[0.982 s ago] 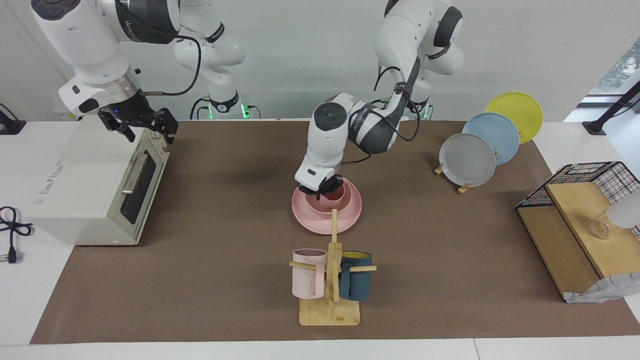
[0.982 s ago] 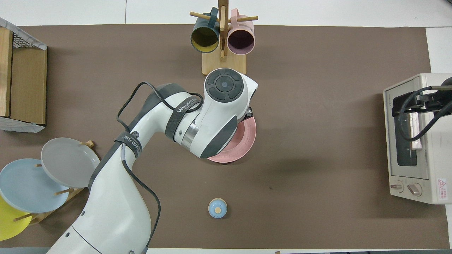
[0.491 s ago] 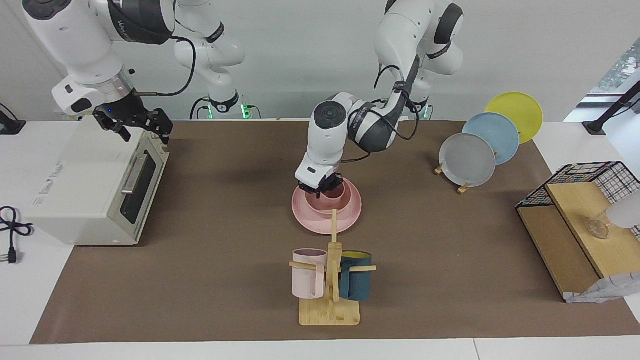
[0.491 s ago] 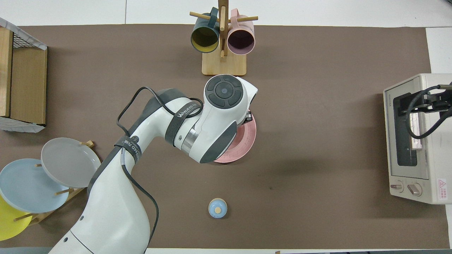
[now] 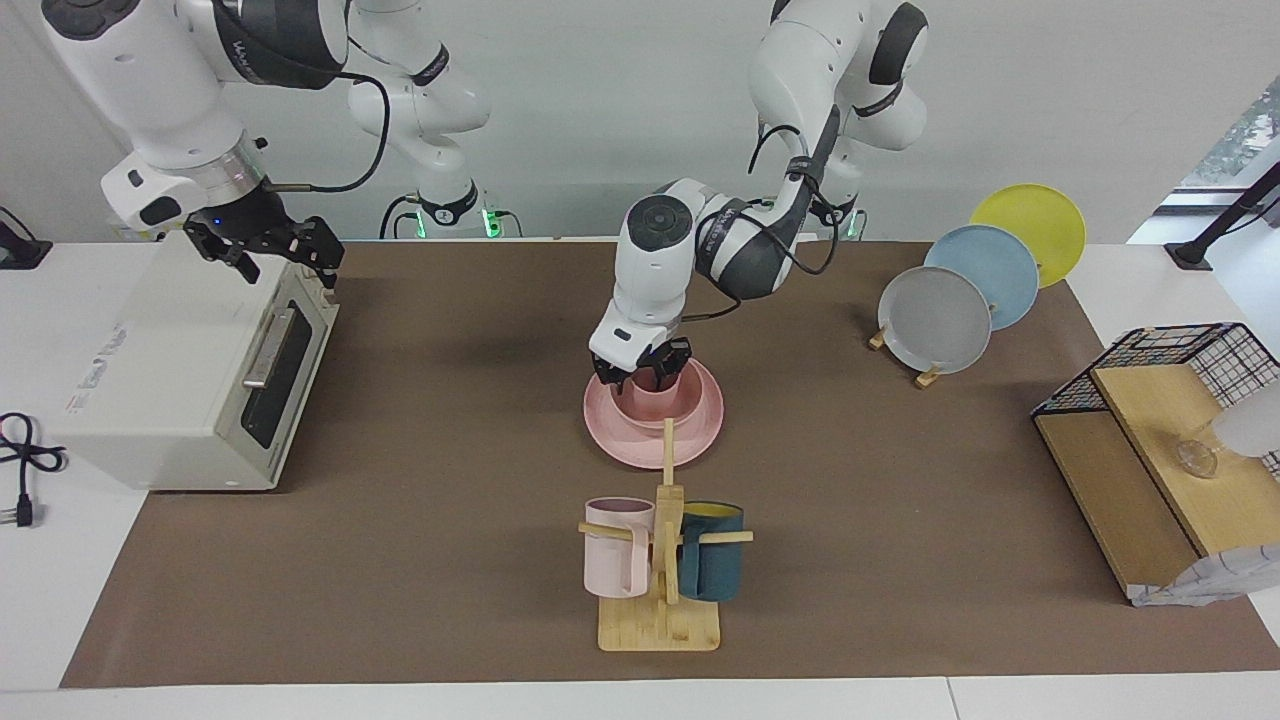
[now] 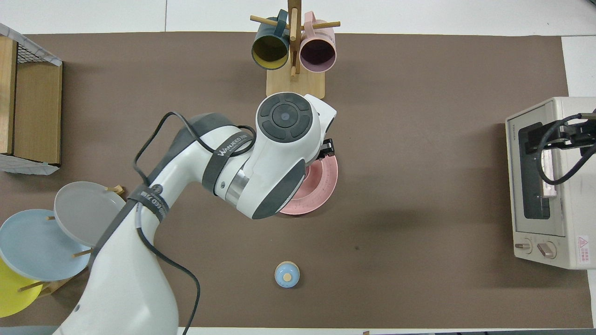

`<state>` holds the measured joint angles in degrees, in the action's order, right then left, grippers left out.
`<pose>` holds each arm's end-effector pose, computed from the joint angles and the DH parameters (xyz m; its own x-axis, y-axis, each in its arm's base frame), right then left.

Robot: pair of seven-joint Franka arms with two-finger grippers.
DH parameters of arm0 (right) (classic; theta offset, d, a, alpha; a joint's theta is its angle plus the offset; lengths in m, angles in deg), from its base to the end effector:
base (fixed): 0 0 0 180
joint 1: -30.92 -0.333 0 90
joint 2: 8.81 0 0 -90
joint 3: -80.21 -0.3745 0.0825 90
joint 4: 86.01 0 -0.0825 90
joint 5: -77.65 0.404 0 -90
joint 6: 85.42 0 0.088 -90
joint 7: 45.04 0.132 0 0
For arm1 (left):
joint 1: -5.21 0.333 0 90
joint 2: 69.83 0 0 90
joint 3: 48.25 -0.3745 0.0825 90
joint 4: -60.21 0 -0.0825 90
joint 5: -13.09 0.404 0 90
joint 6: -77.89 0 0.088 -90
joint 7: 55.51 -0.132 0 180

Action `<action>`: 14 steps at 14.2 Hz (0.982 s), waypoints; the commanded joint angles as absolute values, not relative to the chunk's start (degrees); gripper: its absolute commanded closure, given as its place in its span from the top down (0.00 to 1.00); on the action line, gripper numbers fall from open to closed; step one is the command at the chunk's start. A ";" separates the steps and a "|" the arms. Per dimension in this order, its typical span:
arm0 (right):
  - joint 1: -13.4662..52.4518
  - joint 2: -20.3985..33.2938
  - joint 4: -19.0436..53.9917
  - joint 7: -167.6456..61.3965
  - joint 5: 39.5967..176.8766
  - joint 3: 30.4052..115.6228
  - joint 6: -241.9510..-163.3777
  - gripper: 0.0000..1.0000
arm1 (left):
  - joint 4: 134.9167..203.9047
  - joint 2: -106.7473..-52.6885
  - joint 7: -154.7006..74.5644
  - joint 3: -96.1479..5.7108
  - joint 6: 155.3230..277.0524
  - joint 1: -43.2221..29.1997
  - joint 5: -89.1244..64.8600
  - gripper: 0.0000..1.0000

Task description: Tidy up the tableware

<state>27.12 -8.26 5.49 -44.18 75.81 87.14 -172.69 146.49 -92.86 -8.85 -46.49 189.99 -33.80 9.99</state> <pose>0.5684 -0.0351 0.6359 0.9940 -0.0710 -0.0827 -0.0683 -0.9971 0.0345 0.5483 -0.4748 0.4624 0.9922 0.1238 -0.0128 0.1245 -0.9891 0.0782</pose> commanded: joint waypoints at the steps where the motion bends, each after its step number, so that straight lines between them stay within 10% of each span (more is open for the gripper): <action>1: 28.02 -8.54 5.30 -46.18 77.47 87.16 -172.25 1.00 | 148.63 -84.45 -9.98 -46.75 184.87 -29.62 10.37 1.00; 14: 27.93 -8.72 5.39 -45.92 77.47 86.98 -172.17 1.00 | 153.54 -66.94 -56.99 -46.84 167.18 3.00 9.84 1.00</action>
<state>27.12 -8.26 5.47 -44.25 75.82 87.15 -172.69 148.93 -69.77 -53.85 -47.65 166.51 1.91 9.98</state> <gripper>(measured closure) 0.000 0.000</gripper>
